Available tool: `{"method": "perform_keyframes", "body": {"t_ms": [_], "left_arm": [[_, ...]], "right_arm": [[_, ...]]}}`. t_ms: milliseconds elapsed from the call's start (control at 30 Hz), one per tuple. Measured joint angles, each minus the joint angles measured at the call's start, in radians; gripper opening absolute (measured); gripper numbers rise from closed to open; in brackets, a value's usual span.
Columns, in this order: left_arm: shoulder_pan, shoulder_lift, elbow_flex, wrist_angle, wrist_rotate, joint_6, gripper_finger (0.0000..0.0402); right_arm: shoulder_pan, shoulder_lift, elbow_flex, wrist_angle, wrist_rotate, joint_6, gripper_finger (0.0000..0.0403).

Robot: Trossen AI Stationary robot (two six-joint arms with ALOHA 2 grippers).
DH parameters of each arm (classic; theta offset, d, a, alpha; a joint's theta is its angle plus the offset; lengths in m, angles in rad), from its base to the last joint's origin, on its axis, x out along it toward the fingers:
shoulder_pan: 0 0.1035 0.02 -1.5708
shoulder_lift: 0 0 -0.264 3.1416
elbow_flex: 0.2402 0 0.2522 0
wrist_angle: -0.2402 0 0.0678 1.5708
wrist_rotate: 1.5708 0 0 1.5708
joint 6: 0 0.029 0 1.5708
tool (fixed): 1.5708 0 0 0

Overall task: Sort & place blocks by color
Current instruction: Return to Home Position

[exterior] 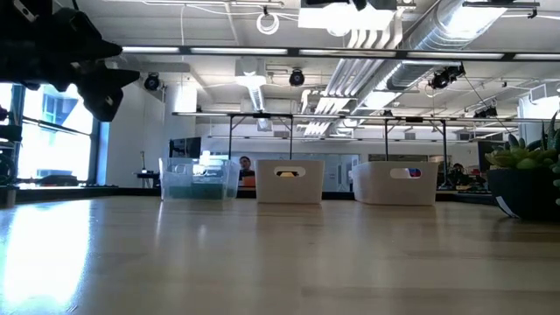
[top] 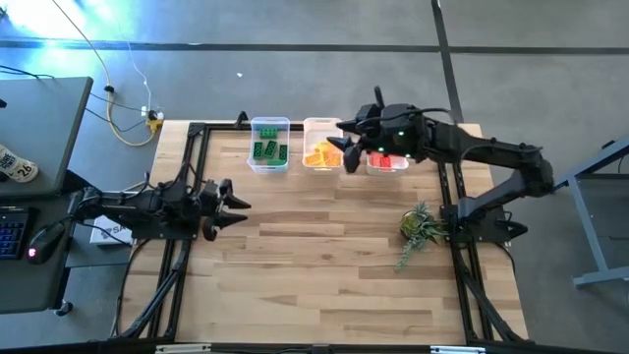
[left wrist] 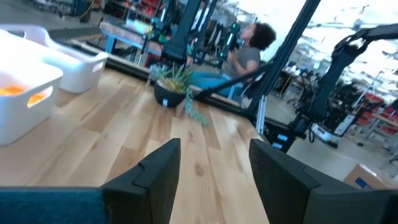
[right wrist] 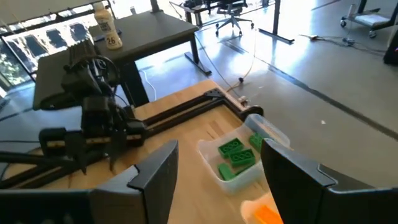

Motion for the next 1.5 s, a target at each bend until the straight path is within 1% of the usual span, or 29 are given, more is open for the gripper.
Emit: {"method": "perform_keyframes", "body": {"t_ms": [167, 233, 300, 367, 433, 500, 633, 900, 1033, 1233, 1500], "left_arm": [[0.0, -0.031, 0.001, 0.02, 0.0, -0.004, 0.0181], [0.0, -0.035, 0.001, 0.02, 0.0, -0.003, 0.0181], [0.0, -0.036, 0.002, 0.02, 0.005, -0.003, 0.0181], [0.0, -0.036, 0.002, 0.018, 0.013, -0.003, 0.0181], [0.0, -0.036, 0.002, 0.018, 0.015, -0.003, 0.0181], [0.0, -0.036, 0.002, 0.016, 0.015, -0.003, 0.0181], [0.0, -0.036, 0.002, 0.016, 0.015, -0.003, 0.0181], [0.0, -0.036, 0.002, 0.01, 0.015, -0.003, 0.0181], [0.0, -0.035, 0.002, -0.003, 0.015, 0.003, 0.0181], [0.0, -0.035, 0.002, 0.0, 0.004, 0.127, 0.0181], [0.0, -0.035, 0.002, -0.003, -0.009, 0.136, 0.0181]], "right_arm": [[-0.017, -0.08, 0.0, -0.086, 0.004, -0.062, 0.0215], [-0.017, -0.12, -0.012, -0.116, 0.021, -0.085, 0.0215], [-0.017, -0.169, -0.05, -0.154, 0.061, -0.098, 0.0215], [-0.017, -0.232, -0.122, -0.163, 0.09, -0.096, 0.0215], [-0.017, -0.31, -0.22, -0.135, 0.093, -0.069, 0.0215], [-0.017, -0.392, -0.326, -0.073, 0.085, -0.03, 0.0215], [-0.008, -0.541, -0.522, 0.051, 0.074, -0.006, 0.0215], [-0.006, -0.783, -0.825, 0.17, 0.072, 0.047, 0.0215], [-0.006, -0.876, -0.944, 0.193, 0.061, 0.08, 0.0215], [-0.006, -0.995, -1.1, 0.233, 0.042, 0.123, 0.0215], [-0.006, -1.119, -1.243, 0.231, 0.013, 0.128, 0.0215]]}}
